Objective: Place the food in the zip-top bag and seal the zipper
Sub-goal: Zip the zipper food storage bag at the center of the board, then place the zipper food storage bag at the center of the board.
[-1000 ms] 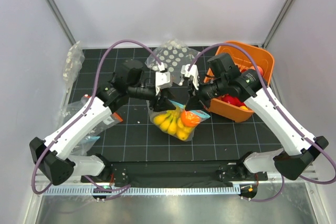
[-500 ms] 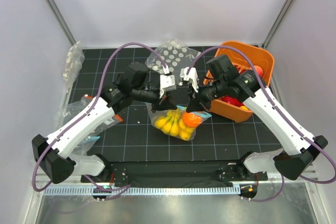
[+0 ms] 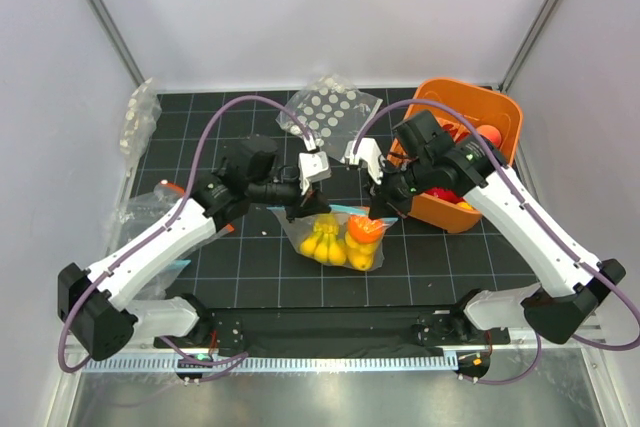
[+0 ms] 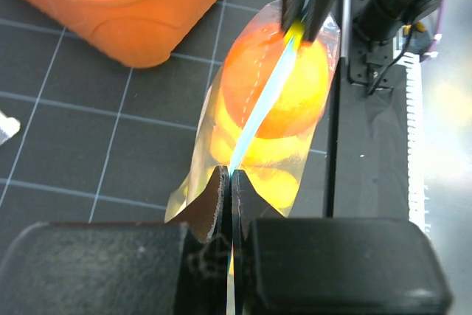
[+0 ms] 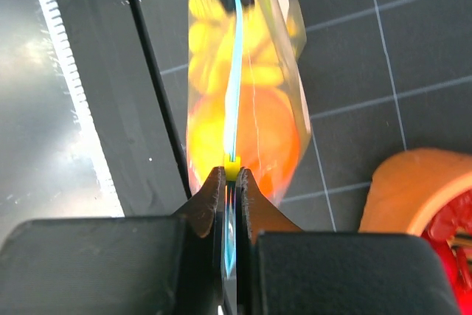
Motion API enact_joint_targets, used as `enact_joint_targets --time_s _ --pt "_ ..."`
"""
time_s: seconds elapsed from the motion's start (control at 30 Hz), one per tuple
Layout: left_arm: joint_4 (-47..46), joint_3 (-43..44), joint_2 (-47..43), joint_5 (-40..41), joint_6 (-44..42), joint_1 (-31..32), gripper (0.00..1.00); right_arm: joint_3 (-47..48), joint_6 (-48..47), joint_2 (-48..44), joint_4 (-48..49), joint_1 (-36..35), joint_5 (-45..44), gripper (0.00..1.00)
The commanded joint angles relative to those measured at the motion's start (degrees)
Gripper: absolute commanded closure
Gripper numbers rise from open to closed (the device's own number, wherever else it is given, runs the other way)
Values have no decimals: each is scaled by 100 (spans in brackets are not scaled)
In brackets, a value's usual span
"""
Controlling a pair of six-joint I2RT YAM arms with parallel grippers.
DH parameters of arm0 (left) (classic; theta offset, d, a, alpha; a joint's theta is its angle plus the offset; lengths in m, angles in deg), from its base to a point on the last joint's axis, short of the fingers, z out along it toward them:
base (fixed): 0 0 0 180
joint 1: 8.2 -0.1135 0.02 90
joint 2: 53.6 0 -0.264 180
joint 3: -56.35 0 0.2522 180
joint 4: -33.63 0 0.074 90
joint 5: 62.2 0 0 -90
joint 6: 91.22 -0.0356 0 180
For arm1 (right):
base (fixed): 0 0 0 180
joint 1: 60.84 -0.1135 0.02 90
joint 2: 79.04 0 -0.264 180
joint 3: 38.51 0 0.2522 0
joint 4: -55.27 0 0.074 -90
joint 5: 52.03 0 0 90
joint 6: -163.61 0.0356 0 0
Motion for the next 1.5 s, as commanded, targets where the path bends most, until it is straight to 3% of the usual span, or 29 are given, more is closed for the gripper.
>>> enact_joint_targets --time_s 0.0,0.37,0.6,0.67,0.83,0.87,0.9,0.93,0.97,1.0,1.03,1.07,1.23,1.37,1.4,1.47 --pt "205 -176 -282 684 -74 -280 100 354 2 -320 -1043 45 -627 99" --pt "214 -396 -502 895 -214 -413 100 390 529 -600 -1545 45 -944 99" --pt "135 -343 -511 781 -197 -412 100 302 722 -873 -1124 45 -874 99" --pt "134 -326 -554 781 -197 -413 100 302 818 -899 -974 45 -839 95" --pt "91 -352 -660 860 -197 -404 100 293 863 -908 -780 45 -777 98" --pt "82 -361 -686 860 -188 -404 100 293 854 -917 -772 54 -760 92" --pt "73 -361 -695 869 -188 -412 100 302 863 -908 -745 45 -768 79" --pt "56 -361 -704 843 -162 -404 100 293 915 -961 -693 45 -794 22" --pt "47 -352 -696 747 -161 -412 99 232 1011 -987 -484 45 -943 1" --pt "-6 -352 -687 702 -144 -413 96 197 1178 -1048 -368 45 -1014 0" --pt "-50 -343 -678 676 -31 -404 77 162 1214 -1153 -254 45 -1032 0" --pt "-94 -334 -678 640 14 -412 68 75 1249 -1215 -44 45 -997 0" --pt "-524 -317 -739 1078 356 -404 31 -172 1503 -1488 520 45 -1084 0" --pt "-1253 -378 -1011 2666 1460 -404 5 -436 2188 -1734 1457 45 -1795 0" --pt "-1507 -370 -1081 3732 1673 -404 0 -445 2321 -1752 1617 54 -2032 0" --pt "-1693 -282 -1284 4905 2269 -404 0 -410 2812 -1778 2081 45 -2401 0"
